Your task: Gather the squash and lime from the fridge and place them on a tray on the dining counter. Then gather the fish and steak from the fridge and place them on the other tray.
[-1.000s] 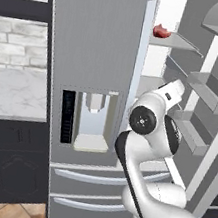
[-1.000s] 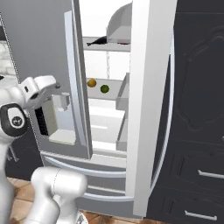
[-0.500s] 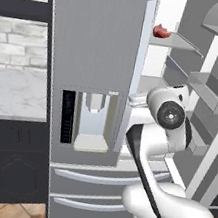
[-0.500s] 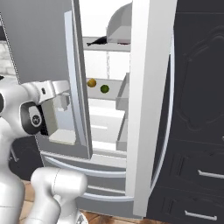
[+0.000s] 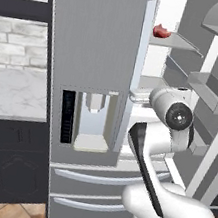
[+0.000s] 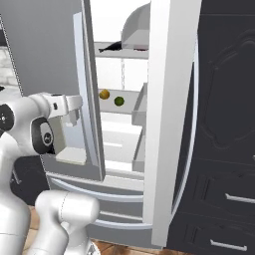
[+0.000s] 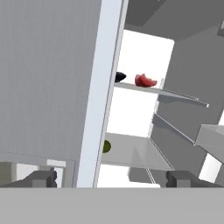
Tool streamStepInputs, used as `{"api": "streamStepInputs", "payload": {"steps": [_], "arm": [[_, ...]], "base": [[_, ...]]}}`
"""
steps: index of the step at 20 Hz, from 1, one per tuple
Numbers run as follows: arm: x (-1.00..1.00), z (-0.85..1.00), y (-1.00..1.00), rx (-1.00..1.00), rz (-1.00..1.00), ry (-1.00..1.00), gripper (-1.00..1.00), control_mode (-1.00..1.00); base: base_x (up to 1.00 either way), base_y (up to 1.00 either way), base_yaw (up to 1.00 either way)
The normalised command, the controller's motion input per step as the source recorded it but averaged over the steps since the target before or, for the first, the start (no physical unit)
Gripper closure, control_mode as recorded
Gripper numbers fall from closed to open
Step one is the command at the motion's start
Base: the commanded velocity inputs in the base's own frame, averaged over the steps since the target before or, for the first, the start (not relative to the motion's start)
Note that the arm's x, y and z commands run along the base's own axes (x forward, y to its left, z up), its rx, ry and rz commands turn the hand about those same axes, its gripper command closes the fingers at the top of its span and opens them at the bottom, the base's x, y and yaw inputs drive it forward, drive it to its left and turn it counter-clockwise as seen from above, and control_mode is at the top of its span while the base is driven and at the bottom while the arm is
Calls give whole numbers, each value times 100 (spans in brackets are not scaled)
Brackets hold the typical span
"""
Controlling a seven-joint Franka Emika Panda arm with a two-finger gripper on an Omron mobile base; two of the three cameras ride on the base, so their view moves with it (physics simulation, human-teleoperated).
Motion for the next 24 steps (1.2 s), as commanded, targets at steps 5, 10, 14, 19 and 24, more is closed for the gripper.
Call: {"api": "streamStepInputs", "payload": {"steps": [5,10,14,19,24], "arm": [[0,0,0,0,0,0,-100,-100],[12,0,0,0,0,-1,-100,-100],[36,0,6,0,0,0,-100,-100],[47,0,8,0,0,0,-100,-100],[36,0,18,1,0,-1,-100,-100]], "base": [[0,0,0],[0,0,0],[0,0,0],[0,0,0],[0,0,0]]}}
